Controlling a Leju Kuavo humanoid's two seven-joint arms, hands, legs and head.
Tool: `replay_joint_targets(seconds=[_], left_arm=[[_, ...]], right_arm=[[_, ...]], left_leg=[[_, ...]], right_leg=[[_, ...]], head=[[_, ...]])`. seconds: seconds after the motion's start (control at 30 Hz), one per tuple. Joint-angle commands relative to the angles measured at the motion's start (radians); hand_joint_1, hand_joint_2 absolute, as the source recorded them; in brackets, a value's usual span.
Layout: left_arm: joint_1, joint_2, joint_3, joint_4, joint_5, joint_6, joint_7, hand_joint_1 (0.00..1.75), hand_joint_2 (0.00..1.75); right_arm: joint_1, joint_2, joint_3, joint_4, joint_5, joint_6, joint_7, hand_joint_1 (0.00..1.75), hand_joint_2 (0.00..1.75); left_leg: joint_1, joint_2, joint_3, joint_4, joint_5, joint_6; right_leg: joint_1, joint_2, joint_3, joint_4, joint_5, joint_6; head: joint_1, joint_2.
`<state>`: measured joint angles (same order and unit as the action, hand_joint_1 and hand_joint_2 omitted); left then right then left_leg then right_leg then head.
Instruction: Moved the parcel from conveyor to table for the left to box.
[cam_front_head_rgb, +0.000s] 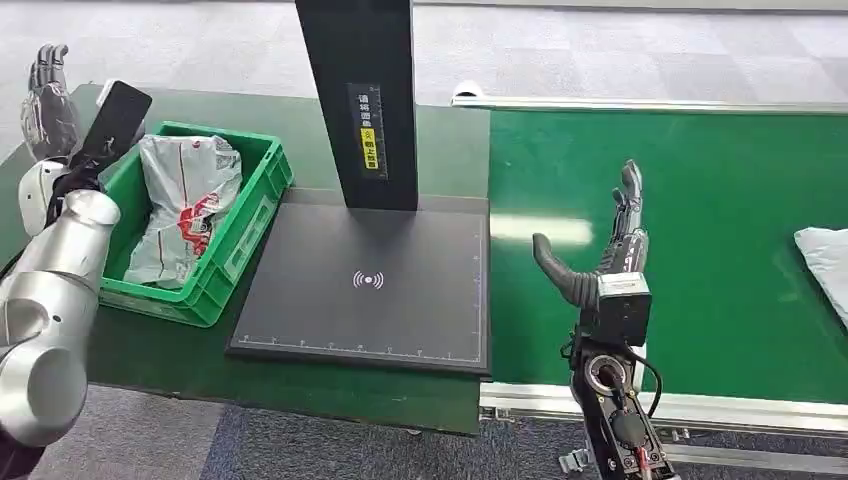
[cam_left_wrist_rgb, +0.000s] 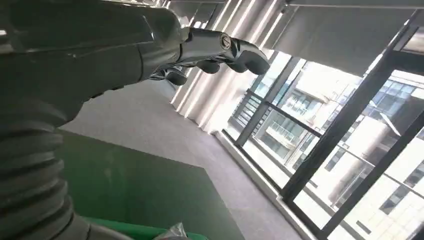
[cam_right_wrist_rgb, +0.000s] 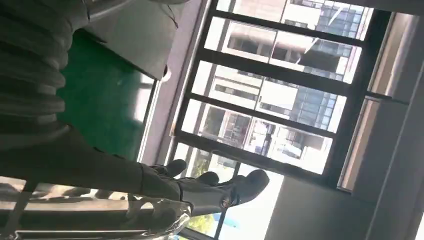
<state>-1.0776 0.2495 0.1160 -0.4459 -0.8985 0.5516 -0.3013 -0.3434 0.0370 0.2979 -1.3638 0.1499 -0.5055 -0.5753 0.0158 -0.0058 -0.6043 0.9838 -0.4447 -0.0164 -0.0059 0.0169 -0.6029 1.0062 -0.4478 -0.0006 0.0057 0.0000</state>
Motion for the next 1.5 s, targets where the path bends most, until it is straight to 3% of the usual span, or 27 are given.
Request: replay_joint_targets(seconds=[0.03, 0.07, 0.1, 0.17, 0.27, 0.37, 0.43, 0.5, 0.63, 1.0, 1.5], left_arm=[[0.064, -0.098, 0.052, -0.097, 0.273, -0.110, -0.172, 0.00, 1.75], [0.081, -0.104, 0.035, -0.121, 0.281, -0.102, -0.159, 0.00, 1.75], [0.137, -0.134, 0.064, -0.208, 0.458, -0.241, -0.221, 0.00, 1.75], [0.351, -0.199, -0.015, -0.469, 0.757, -0.394, -0.260, 0.00, 1.75], [0.616, -0.266, -0.182, -0.720, 0.907, -0.329, -0.281, 0.00, 1.75], [0.722, -0.300, -0.319, -0.788, 0.990, -0.303, -0.289, 0.00, 1.75], [0.771, -0.359, -0.359, -0.777, 1.024, -0.294, -0.289, 0.00, 1.75], [0.781, -0.376, -0.421, -0.739, 0.986, -0.227, -0.313, 0.00, 1.75], [0.809, -0.419, -0.419, -0.710, 0.976, -0.142, -0.327, 0.00, 1.75], [0.841, -0.412, -0.362, -0.781, 0.962, -0.218, -0.308, 0.00, 1.75], [0.850, -0.402, -0.320, -0.775, 0.923, -0.238, -0.353, 0.00, 1.75]], right_arm=[[-0.026, -0.022, 0.007, 0.070, -0.024, 0.024, 0.009, 0.00, 1.75], [-0.026, -0.021, 0.007, 0.074, -0.025, 0.026, 0.009, 0.00, 1.75], [-0.030, -0.021, 0.009, 0.084, -0.048, 0.068, 0.019, 0.00, 1.75], [-0.043, -0.015, 0.020, 0.121, -0.084, 0.156, 0.032, 0.00, 1.75], [-0.058, 0.000, 0.033, 0.168, -0.102, 0.204, 0.037, 0.00, 1.75], [-0.068, 0.004, 0.036, 0.189, -0.104, 0.220, 0.041, 0.00, 1.75], [-0.059, 0.008, 0.026, 0.185, -0.118, 0.234, 0.058, 0.00, 1.75], [-0.048, 0.010, 0.022, 0.179, -0.116, 0.243, 0.062, 0.00, 1.75], [-0.017, 0.013, 0.015, 0.169, -0.115, 0.250, 0.070, 0.00, 1.75], [-0.051, 0.020, 0.018, 0.245, -0.148, 0.293, 0.066, 0.00, 1.75], [-0.021, 0.019, 0.004, 0.206, -0.166, 0.306, 0.087, 0.00, 1.75]], left_leg=[[0.000, -0.002, 0.003, -0.001, 0.000, 0.001], [-0.001, -0.003, 0.003, -0.002, 0.000, 0.001], [-0.001, -0.003, 0.005, -0.003, 0.000, 0.002], [-0.001, -0.002, 0.004, -0.003, 0.000, 0.001], [-0.005, -0.001, 0.011, -0.009, 0.001, 0.002], [-0.005, 0.000, 0.006, -0.003, -0.003, 0.002], [-0.004, -0.002, 0.005, -0.002, -0.003, 0.003], [-0.004, -0.003, 0.006, -0.002, -0.005, 0.004], [-0.004, -0.003, 0.003, -0.001, -0.005, 0.004], [-0.004, 0.000, 0.005, -0.001, -0.006, 0.005], [-0.004, -0.001, 0.002, -0.001, -0.005, 0.004]], right_leg=[[0.000, -0.004, 0.004, -0.002, -0.001, 0.001], [0.000, -0.004, 0.005, -0.002, -0.001, 0.001], [0.000, -0.005, 0.006, -0.003, -0.001, 0.001], [-0.001, -0.003, 0.005, -0.003, -0.001, 0.001], [-0.004, -0.003, 0.011, -0.008, 0.000, 0.001], [-0.005, -0.002, 0.006, -0.003, -0.002, 0.002], [-0.004, -0.003, 0.005, -0.003, -0.003, 0.003], [-0.004, -0.004, 0.007, -0.003, -0.004, 0.004], [-0.004, -0.003, 0.004, -0.003, -0.004, 0.005], [-0.003, -0.001, 0.006, -0.003, -0.004, 0.005], [-0.003, -0.002, 0.003, -0.002, -0.004, 0.005]], head=[[0.000, 0.000], [0.000, 0.000], [0.000, 0.000], [0.000, 0.000], [0.000, 0.000], [-0.001, 0.000], [-0.001, 0.000], [0.000, 0.000], [0.000, 0.000], [0.000, 0.000], [0.000, 0.000]])
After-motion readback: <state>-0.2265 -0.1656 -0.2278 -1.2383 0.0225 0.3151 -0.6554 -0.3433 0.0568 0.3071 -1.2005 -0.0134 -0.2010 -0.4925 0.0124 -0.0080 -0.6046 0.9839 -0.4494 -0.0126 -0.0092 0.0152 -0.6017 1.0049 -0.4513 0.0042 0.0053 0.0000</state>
